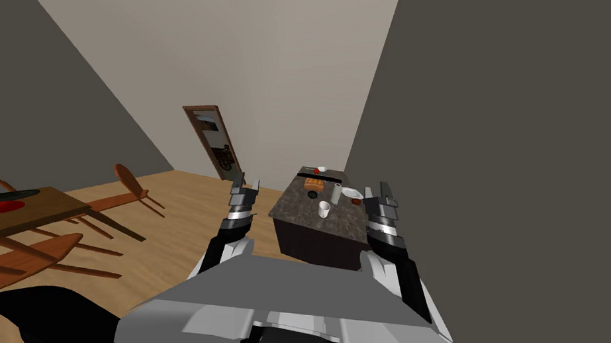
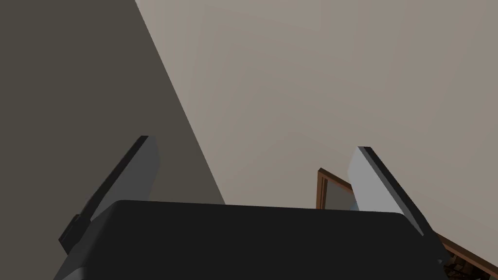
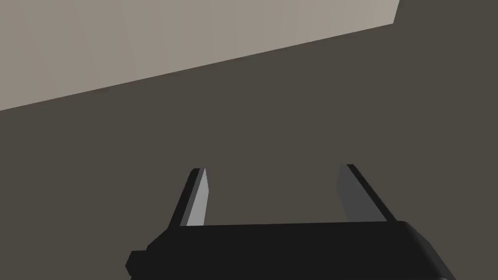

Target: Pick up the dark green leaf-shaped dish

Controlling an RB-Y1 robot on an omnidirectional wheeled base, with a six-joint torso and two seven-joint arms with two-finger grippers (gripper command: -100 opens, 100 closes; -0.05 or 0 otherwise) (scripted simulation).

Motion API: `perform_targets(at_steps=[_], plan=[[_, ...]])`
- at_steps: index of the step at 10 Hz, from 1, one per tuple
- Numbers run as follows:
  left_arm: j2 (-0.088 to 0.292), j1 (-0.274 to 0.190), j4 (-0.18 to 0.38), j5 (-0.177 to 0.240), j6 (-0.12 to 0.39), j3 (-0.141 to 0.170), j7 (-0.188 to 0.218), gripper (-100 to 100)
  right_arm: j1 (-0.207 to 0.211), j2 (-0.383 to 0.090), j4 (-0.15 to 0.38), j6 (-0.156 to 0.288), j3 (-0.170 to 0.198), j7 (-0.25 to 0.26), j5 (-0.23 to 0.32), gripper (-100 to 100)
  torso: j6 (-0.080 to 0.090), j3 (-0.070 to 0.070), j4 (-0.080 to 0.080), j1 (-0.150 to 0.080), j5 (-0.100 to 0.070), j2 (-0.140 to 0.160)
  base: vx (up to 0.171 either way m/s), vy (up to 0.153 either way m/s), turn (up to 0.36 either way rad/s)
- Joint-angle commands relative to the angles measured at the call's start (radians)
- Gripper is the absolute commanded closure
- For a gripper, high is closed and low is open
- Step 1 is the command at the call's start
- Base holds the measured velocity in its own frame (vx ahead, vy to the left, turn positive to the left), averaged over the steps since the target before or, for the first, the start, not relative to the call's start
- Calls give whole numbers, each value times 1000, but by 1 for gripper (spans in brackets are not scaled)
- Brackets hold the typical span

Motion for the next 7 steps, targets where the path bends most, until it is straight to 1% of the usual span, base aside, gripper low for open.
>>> perform_targets(at_steps=[1,2,3,5,6,7], plan=[[0,0,0,0,0,0,0,0,-16,-33,11,-3,7,9,9,-100,0,0,0,0,0,0,-11,31,1],[0,0,0,0,0,0,0,0,-31,-61,22,-6,15,17,17,-100,0,0,0,2,0,0,-11,83,1],[0,0,0,0,0,0,0,0,-50,-93,38,-10,25,28,28,-100,0,0,0,5,1,0,-11,129,2],[0,0,0,0,0,0,0,0,-94,-155,85,-20,48,57,57,-100,0,0,0,10,2,0,3,176,9],[0,0,0,0,0,0,0,0,-94,-167,85,-20,48,57,57,-100,0,-1,0,12,3,-1,2,132,1],[0,0,0,0,0,0,0,0,-120,-203,115,-25,61,73,73,-100,0,0,0,10,2,0,3,121,21]])
